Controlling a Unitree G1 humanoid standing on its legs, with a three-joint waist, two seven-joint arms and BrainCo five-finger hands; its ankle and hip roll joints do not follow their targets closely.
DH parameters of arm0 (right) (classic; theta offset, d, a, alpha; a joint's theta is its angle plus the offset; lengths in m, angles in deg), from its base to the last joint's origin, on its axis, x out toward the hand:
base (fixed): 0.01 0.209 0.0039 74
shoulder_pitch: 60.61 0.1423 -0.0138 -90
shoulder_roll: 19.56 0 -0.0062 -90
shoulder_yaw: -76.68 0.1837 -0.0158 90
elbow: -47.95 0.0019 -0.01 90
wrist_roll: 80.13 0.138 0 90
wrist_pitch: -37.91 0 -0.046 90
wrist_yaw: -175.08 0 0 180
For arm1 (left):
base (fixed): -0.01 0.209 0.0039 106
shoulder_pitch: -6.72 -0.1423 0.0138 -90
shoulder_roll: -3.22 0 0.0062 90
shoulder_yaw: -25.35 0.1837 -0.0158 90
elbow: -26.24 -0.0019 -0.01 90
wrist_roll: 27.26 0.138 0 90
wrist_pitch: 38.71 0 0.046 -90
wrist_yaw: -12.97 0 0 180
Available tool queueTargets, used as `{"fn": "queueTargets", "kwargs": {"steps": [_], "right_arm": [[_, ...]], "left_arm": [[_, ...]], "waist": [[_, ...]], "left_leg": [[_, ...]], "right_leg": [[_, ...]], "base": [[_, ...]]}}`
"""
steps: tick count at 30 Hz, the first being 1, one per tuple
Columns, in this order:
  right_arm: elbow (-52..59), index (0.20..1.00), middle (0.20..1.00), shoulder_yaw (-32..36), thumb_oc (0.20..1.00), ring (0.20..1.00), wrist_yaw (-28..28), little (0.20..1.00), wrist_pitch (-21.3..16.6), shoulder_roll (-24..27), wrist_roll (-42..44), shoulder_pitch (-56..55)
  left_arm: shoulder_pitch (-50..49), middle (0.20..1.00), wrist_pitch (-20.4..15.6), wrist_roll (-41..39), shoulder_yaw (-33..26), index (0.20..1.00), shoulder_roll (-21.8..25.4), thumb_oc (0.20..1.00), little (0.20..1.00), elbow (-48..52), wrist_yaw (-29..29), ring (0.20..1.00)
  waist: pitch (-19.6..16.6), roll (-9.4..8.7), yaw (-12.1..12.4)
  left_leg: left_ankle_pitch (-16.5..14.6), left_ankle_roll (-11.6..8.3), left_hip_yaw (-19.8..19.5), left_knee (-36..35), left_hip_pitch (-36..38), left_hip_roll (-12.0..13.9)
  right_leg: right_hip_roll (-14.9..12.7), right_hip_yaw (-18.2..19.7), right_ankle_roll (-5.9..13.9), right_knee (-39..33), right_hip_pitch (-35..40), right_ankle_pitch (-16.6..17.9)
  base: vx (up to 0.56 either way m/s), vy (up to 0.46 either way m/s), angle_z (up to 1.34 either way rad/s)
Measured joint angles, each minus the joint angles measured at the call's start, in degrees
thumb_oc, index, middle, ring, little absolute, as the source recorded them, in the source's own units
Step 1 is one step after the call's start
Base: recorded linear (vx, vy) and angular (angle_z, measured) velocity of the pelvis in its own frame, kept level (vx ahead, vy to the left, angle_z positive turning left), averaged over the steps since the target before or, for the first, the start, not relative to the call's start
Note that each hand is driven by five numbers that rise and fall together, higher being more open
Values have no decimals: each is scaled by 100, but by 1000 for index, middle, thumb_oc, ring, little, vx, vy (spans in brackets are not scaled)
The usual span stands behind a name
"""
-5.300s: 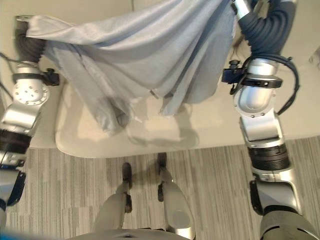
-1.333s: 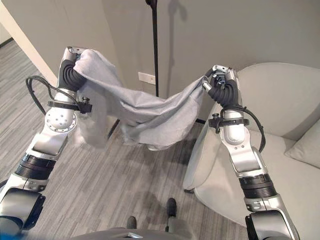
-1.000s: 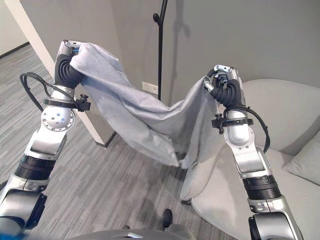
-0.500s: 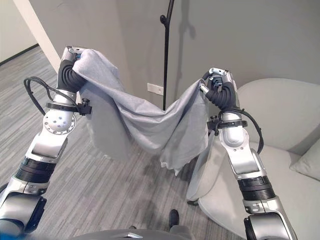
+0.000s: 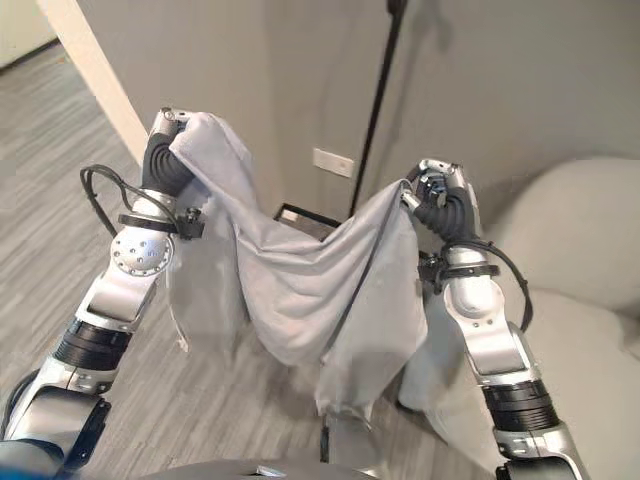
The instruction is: Hang the clothes on the sofa on the clothes rack.
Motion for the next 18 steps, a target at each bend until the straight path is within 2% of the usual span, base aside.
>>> {"fn": "queueTargets", "kwargs": {"steps": [1, 2, 3, 4, 5, 6, 7, 8, 9, 11, 12, 13, 14, 15, 16, 17, 18], "right_arm": [[0, 200, 200, -8, 200, 200, -20, 200, 4, 155, 9, 8], [22, 200, 200, 22, 200, 200, -21, 200, -22, 262, 55, 6], [21, 200, 200, 84, 200, 200, -21, 200, -50, 247, 59, -29], [-15, 200, 200, 133, 200, 200, 22, 200, -165, 237, 172, -146], [-61, 200, 200, 83, 200, 200, -13, 200, -167, 163, 174, -136], [-249, 200, 200, -4, 200, 200, -109, 200, -136, 143, 179, -130], [-303, 200, 200, -50, 200, 200, -151, 200, -133, 105, 184, -139], [-283, 200, 200, -55, 200, 200, -156, 200, -163, 56, 238, -136], [-195, 200, 200, -42, 200, 200, -186, 200, -172, 45, 271, -139], [-189, 200, 200, -41, 200, 200, -223, 200, -172, 34, 274, -137], [-186, 200, 200, -42, 200, 200, -250, 200, -175, 22, 282, -153], [-168, 200, 200, -39, 200, 200, -237, 200, -180, 47, 360, -151], [-164, 200, 200, -125, 200, 200, -238, 200, -178, 26, 389, -146], [-136, 200, 200, 111, 200, 200, -181, 200, -201, -50, 390, 78], [-166, 200, 200, 127, 200, 200, -139, 200, -185, -196, 391, 197], [-163, 200, 200, 113, 200, 200, -146, 200, -183, -214, 389, 201], [-189, 200, 200, 359, 200, 200, -19, 200, -204, -289, 374, 212]], "left_arm": [[-10, 200, 49, -28, -4, 200, -100, 200, 200, -60, 4, 200], [45, 200, 40, -64, 7, 200, -30, 200, 200, -53, 13, 200], [84, 200, 42, -78, -9, 200, 47, 200, 200, -33, 22, 200], [-207, 200, -42, -90, -64, 200, -111, 200, 200, 59, 15, 200], [-134, 200, -52, -90, -65, 200, -77, 200, 200, 129, 36, 200], [-208, 200, -15, -89, -78, 200, -29, 200, 200, 167, 119, 200], [-387, 200, 15, -89, -78, 200, -34, 200, 200, 171, 127, 200], [-475, 200, 18, -88, -79, 200, -13, 200, 200, 170, 130, 200], [-455, 200, 26, -88, -102, 200, 14, 200, 200, 174, 148, 200], [-427, 200, 49, -87, -140, 200, 28, 200, 200, 174, 182, 200], [-417, 200, 55, -89, -206, 200, 30, 200, 200, 172, 184, 200], [-293, 200, 54, -90, -211, 200, -2, 200, 200, 175, 193, 200], [-320, 200, 53, -92, -218, 200, -20, 200, 200, 170, 182, 200], [-40, 200, -17, -92, -163, 200, -66, 200, 200, 166, 165, 200], [-3, 200, 2, -92, -161, 200, -17, 200, 200, 163, 168, 200], [-8, 200, 48, -93, -168, 200, 46, 200, 200, 160, 169, 200], [-25, 200, 45, -93, -179, 200, -56, 200, 200, 169, 82, 200]], "waist": [[-8, 137, -20], [-205, 173, -158], [-425, -220, -207], [-982, 133, -146], [-997, 156, -140], [-895, 41, -141], [-872, 18, -135], [-866, -16, -150], [-868, 31, -176], [-861, 96, -331], [-842, 98, -308], [-699, -110, -163], [-582, -364, 141], [-318, -502, 170], [-125, -607, 198], [-45, -658, 211], [126, -612, 370]], "left_leg": [[374, -98, -239, 47, 51, 0], [464, -225, -358, 92, 350, 125], [422, -264, -298, 146, 657, -111], [-158, -557, -223, 680, 714, 394], [-203, -623, -195, 746, 595, 659], [-155, -636, -235, 1006, 554, 1031], [-160, -677, -298, 1261, 550, 1308], [-117, -768, -432, 1163, 500, 1385], [159, -1036, -575, 751, 328, 1516], [236, -1070, -642, 358, 524, 1530], [237, -1079, -596, 694, 352, 1441], [703, -1052, -380, 2708, -757, 1092], [2010, -988, -370, 3977, -1507, 860], [1435, -287, -171, 5477, -3185, 692], [941, -91, 20, 4773, -3613, 745], [847, -69, 91, 3711, -3824, 819], [834, -175, 3, 1131, -3840, 715]], "right_leg": [[1, -237, -33, 1251, -625, -303], [168, -356, 92, 222, -468, -390], [36, -236, 177, -209, -302, 262], [483, -271, 17, -398, 11, -238], [622, -222, -5, -553, 148, -303], [795, -187, -54, -643, 445, -476], [925, -164, -94, -684, 749, -575], [942, -148, -25, -739, 909, -636], [940, -86, -12, -859, 970, -679], [941, -128, 6, -859, 960, -691], [904, -115, 30, -834, 974, -713], [729, -68, -103, -548, 899, -826], [565, -87, -135, -421, 896, -817], [400, -47, -72, -625, 1050, -1045], [369, -39, -29, -711, 1158, -1013], [380, -35, -3, -777, 1284, -1023], [348, 50, 161, -871, 1416, -1119]], "base": [[360, -239, 38], [177, -138, 61], [261, -158, 41], [305, -174, -5], [386, -193, -29], [349, -166, -31], [216, -77, -39], [226, -70, -46], [172, -51, -31], [133, -99, -9], [32, -205, -4], [12, -149, -43], [63, -25, -13], [116, 249, -13], [195, 317, 22], [181, 358, -17], [149, 246, -44]]}}
